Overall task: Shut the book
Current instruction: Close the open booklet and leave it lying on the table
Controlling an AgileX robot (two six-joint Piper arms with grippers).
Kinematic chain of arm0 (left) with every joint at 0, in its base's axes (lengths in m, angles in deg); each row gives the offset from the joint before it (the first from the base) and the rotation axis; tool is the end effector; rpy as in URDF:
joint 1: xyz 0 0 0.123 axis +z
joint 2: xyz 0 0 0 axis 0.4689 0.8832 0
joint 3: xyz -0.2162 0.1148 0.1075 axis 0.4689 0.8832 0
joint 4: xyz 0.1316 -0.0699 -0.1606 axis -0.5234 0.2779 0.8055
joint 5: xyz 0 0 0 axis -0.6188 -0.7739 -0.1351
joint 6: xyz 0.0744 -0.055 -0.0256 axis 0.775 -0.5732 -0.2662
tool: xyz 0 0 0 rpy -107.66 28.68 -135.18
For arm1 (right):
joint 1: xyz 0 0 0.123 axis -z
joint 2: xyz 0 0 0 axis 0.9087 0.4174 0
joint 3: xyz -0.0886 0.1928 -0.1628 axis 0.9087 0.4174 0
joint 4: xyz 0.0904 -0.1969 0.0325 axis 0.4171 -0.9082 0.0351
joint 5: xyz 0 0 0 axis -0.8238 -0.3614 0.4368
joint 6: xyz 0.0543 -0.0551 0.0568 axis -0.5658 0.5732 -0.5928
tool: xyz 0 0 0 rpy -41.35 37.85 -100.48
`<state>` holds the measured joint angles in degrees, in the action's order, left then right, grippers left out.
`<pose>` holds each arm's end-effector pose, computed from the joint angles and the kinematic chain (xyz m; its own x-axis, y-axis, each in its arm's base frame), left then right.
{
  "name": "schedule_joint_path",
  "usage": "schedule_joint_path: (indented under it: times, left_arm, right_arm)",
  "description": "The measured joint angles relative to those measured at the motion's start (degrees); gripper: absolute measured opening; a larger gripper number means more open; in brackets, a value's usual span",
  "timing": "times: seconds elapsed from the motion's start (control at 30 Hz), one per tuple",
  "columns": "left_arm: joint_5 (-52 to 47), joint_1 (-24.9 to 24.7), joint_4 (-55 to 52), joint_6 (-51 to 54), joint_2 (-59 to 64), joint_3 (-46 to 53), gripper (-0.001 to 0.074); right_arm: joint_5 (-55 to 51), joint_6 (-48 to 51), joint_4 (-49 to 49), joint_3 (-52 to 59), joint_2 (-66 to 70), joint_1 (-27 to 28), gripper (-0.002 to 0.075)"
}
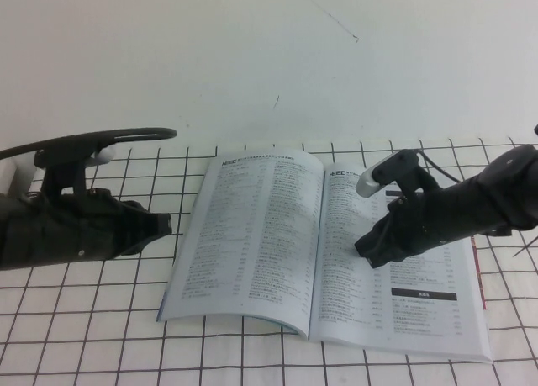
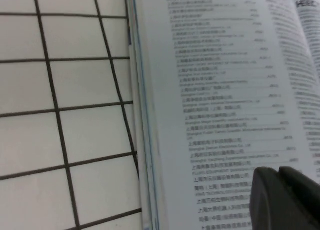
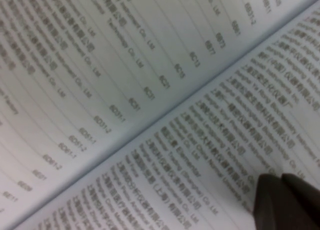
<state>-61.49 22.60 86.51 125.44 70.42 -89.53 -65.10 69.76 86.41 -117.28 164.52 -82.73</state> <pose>0.2750 -0.0615 0.2277 -0.7291 -0.1695 -0.6631 0.1831 0.8852 -0.4276 0.3495 0.1481 0.1237 -0.6140 -0.5156 -0.5977 -0.7114 0.6895 0.1360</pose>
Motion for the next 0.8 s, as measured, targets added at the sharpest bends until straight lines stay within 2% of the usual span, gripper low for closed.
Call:
schedule_joint_path:
  times: [0.23,0.5,0.8]
  left_arm:
    - [1.32,0.00,1.56,2.29,10.09,-4.22,-0.0004]
    - [8.36,0.00,2.38,4.66,17.73,-10.16,-0.0004]
    - [8.16,-0.26,2.51,5.15,24.27,-13.56,-0.0004]
  right_arm:
    - [-1.51,-0.11,1.88,-0.98,2.48,0.22,-0.0003]
    - [-1.92,-0.31,2.57,-1.16,3.02,0.30,-0.0003]
    - [-2.14,-0.31,2.74,-1.25,3.10,0.34,-0.0003]
